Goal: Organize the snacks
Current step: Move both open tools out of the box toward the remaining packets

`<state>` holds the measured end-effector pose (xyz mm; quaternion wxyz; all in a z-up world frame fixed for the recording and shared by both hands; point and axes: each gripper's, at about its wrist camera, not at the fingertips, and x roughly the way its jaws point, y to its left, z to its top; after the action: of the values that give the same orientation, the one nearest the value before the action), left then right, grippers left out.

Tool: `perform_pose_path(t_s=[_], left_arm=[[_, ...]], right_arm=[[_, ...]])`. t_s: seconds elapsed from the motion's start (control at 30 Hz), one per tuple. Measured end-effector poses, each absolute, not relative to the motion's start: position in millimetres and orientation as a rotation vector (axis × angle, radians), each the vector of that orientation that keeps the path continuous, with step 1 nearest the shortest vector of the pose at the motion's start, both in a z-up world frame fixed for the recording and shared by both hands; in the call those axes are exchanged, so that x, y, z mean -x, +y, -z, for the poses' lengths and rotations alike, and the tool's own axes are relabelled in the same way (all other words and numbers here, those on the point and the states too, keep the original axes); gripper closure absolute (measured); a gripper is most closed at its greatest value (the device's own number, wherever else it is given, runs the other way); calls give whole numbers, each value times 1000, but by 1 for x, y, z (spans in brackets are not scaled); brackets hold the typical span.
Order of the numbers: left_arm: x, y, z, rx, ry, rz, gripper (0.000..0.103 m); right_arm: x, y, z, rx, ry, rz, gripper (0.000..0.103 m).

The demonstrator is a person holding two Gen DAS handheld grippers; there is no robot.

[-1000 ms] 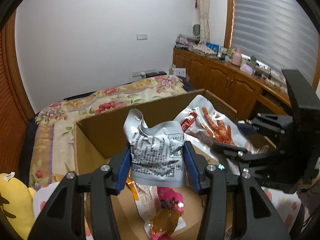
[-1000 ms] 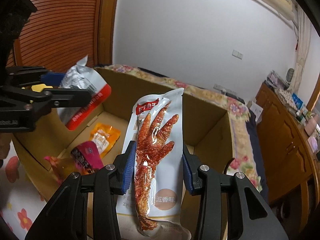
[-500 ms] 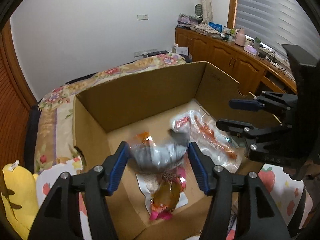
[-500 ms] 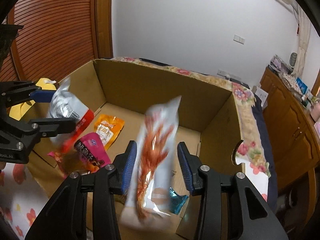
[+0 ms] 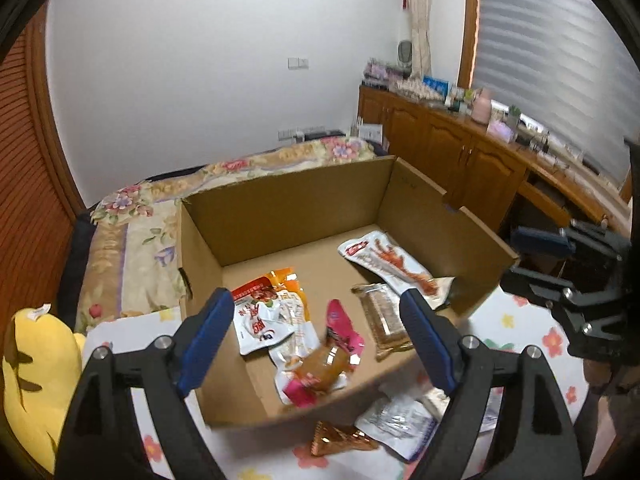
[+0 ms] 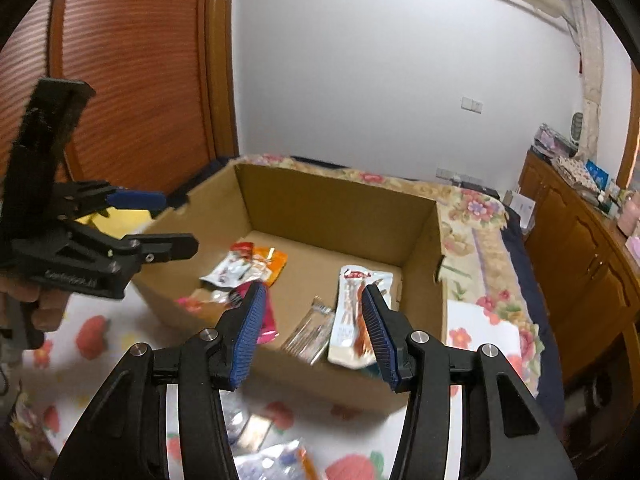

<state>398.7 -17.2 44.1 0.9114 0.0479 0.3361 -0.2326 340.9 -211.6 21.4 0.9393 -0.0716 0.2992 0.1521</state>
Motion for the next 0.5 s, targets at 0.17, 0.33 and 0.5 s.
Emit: perform_pose_path(t_s=[0.17,0.33,0.5], left_arm=[[-364,-9,-51,-68,637,470,13],[-338,-9,-44,-70,647,472,13],[-318,-11,-28,-75,659,469,13]], right_arm=[[-305,-224,-21,114,589,-313,53],[-284,-236,-8,69,608,-298,53],[-268,-248,13,13,650,-286,53]])
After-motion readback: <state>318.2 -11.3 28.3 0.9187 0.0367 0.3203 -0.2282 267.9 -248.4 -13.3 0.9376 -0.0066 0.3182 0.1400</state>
